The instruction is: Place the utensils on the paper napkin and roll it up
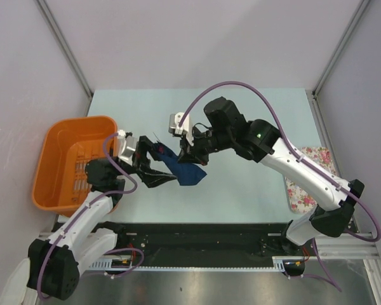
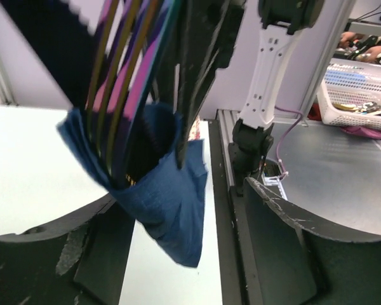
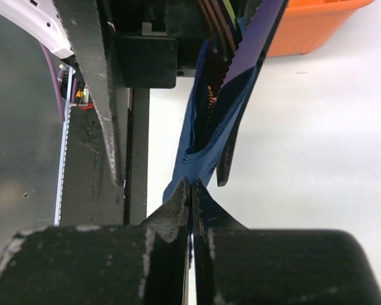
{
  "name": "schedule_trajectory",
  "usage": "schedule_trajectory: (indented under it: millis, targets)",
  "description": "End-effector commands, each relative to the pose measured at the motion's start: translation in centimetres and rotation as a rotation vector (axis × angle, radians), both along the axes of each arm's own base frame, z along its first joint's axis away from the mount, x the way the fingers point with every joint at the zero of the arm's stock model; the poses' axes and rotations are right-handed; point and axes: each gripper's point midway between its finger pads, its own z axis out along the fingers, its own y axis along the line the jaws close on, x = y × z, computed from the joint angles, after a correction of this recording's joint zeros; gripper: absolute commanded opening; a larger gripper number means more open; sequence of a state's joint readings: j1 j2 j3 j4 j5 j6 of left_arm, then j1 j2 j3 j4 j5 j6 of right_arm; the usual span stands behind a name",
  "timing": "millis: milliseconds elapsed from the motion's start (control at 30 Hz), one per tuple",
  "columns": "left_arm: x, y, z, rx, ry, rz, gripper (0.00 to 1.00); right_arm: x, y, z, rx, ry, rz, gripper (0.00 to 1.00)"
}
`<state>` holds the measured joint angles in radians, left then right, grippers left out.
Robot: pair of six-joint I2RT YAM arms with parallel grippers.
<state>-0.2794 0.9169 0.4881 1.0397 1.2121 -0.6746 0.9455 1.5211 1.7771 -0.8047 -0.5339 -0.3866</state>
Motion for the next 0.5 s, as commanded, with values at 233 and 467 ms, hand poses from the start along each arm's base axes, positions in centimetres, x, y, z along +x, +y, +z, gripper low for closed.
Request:
schedule_trajectory:
  millis: [233, 467]
  targets:
    - [-1.38, -0.17, 2.4, -0.067, -0.075, -0.015, 0.51, -1.32, -0.1, 3.3, 0.087, -0.101, 0.004, 0.0]
    - [-1.42, -0.28, 2.27, -0.071, -0.058, -0.033, 0.27, -1.4, -0.13, 3.42, 0.093, -0.098, -0.001, 0.0]
